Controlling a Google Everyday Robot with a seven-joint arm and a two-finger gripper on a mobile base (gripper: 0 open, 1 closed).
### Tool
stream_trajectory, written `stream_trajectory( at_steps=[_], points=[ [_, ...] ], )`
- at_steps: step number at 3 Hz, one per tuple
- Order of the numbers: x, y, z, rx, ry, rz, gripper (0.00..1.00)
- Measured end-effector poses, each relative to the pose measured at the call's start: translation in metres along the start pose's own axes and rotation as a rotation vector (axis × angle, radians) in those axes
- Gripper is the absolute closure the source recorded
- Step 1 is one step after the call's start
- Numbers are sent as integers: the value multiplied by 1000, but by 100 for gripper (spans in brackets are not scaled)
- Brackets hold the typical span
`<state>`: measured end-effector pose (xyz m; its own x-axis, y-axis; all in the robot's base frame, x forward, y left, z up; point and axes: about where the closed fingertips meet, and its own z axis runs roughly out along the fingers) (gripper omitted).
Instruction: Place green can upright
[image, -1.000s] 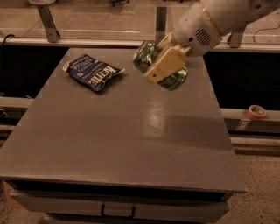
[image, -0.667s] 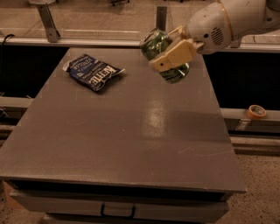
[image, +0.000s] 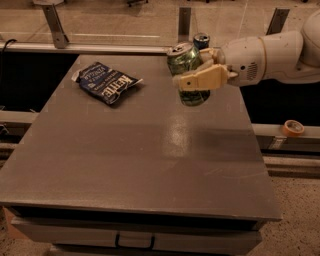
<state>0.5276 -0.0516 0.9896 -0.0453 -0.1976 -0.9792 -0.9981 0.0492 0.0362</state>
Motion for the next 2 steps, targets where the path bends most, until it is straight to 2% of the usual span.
stream_trajectory(
  at_steps=[1,2],
  points=[
    [12,6,3,-30,-112,12,100],
    [26,11,7,-50,-196,21,100]
  ],
)
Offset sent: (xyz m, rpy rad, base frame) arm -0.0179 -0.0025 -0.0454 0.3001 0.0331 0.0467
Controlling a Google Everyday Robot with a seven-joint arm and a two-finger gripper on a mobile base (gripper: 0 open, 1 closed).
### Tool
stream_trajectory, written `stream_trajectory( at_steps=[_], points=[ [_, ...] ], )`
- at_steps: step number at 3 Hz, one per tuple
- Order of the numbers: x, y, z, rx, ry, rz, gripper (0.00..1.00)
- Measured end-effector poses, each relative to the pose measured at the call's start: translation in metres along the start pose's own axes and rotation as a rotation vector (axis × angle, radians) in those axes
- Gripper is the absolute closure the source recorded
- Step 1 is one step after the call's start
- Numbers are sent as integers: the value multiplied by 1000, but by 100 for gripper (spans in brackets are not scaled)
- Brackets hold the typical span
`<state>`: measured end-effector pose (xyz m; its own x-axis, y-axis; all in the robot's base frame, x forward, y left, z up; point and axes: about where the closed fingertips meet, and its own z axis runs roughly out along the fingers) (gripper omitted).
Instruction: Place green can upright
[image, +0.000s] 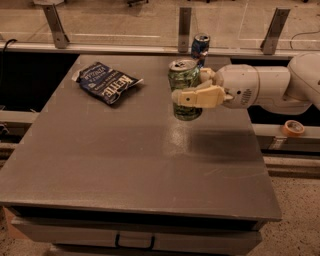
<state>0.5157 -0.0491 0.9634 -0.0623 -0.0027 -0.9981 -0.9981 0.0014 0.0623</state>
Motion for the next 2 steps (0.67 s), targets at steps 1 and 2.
stream_trajectory(
  at_steps=[1,2],
  points=[
    [19,6,2,-29,-52,-40,100],
    [35,13,5,-57,-81,-129,100]
  ],
)
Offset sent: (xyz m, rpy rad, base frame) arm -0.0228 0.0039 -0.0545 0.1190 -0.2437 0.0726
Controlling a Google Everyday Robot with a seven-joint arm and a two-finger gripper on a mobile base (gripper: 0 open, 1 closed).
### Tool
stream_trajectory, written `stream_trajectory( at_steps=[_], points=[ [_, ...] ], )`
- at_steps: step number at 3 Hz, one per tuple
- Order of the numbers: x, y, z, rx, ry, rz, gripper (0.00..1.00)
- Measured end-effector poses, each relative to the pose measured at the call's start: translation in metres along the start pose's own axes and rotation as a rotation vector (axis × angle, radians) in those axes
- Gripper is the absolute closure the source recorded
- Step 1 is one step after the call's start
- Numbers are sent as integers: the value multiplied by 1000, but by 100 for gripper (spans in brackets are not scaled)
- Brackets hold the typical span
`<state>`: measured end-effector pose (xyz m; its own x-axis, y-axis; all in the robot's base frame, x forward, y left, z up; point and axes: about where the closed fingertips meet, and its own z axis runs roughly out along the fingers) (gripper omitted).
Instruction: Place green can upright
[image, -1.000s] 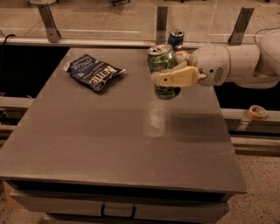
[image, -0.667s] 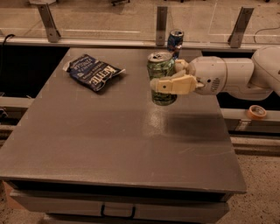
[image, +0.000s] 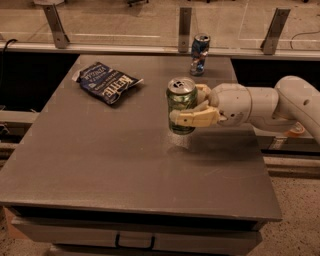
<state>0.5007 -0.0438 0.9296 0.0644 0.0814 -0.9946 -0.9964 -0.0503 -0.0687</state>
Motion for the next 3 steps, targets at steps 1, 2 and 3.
stream_trajectory(
  at_steps=[1,2,3],
  points=[
    [15,5,6,-32,11,-33,86],
    [32,9,15,-75,61,-24,67],
    [46,12,22,-101,103,0,45]
  ],
)
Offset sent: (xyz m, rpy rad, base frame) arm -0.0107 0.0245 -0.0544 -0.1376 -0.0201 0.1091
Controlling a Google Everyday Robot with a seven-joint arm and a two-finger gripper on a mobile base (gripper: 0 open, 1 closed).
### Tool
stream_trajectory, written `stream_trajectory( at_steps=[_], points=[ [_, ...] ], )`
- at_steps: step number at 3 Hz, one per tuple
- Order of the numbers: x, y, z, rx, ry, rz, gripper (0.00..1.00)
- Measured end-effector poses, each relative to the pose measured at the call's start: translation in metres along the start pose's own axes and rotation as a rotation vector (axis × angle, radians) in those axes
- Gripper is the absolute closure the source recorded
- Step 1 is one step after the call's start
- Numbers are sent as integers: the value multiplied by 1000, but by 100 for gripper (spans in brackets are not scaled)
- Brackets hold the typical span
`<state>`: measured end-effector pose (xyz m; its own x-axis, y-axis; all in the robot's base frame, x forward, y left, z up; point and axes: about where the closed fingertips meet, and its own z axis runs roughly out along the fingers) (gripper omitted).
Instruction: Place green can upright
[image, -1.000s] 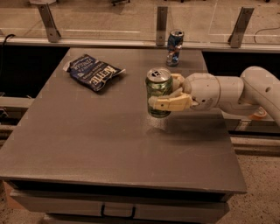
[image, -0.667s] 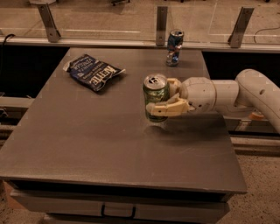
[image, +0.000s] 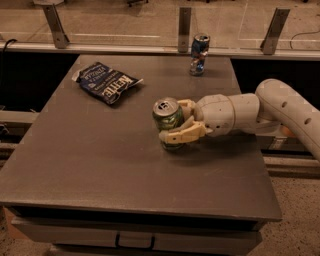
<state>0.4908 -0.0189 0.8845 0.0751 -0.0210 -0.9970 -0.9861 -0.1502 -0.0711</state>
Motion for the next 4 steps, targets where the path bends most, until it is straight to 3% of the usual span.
stream_trajectory(
  at_steps=[2,3,4],
  points=[
    [20,0,-7,3,68,36,1],
    [22,-2,-26,31,112,37,0],
    [4,-15,-73,110,192,10,0]
  ],
)
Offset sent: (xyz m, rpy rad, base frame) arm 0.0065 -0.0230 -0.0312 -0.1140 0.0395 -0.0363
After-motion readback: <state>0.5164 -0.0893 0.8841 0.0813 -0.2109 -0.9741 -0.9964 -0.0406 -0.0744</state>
